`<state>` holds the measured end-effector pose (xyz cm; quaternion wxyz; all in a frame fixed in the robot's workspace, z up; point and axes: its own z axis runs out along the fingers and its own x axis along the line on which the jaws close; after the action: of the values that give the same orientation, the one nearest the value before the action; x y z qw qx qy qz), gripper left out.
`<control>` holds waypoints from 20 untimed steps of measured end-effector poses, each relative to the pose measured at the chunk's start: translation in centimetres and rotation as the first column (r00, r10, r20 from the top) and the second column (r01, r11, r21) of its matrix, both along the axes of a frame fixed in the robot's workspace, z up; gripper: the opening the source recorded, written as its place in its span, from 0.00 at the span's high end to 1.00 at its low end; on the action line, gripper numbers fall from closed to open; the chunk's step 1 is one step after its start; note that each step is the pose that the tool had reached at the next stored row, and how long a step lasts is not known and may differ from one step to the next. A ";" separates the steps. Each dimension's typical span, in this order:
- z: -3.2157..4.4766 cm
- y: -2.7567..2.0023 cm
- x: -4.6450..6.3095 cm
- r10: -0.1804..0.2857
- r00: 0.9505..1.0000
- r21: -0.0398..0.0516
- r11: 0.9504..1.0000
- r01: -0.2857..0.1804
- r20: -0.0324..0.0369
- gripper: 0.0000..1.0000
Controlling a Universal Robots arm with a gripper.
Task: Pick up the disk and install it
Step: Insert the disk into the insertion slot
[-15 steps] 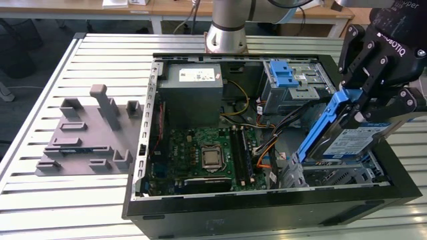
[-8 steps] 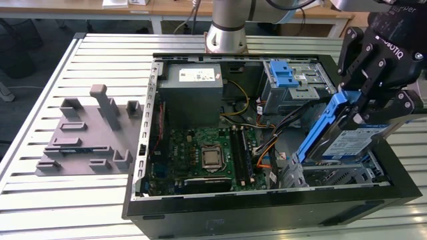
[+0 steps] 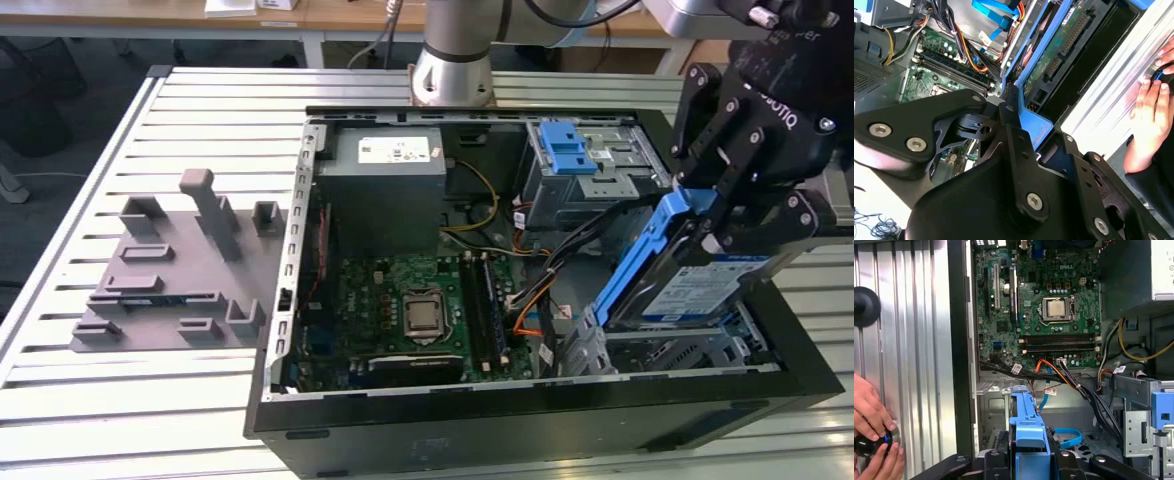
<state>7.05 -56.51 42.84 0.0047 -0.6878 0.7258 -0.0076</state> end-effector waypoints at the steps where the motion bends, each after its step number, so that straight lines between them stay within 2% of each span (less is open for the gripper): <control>1: -0.08 0.00 0.0 0.000 1.000 0.000 1.000 0.000 0.000 0.63; 20: -1.10 0.00 0.0 0.000 1.000 0.000 1.000 0.000 0.000 0.63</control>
<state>7.05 -56.51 41.74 0.0046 -0.6879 0.7258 -0.0075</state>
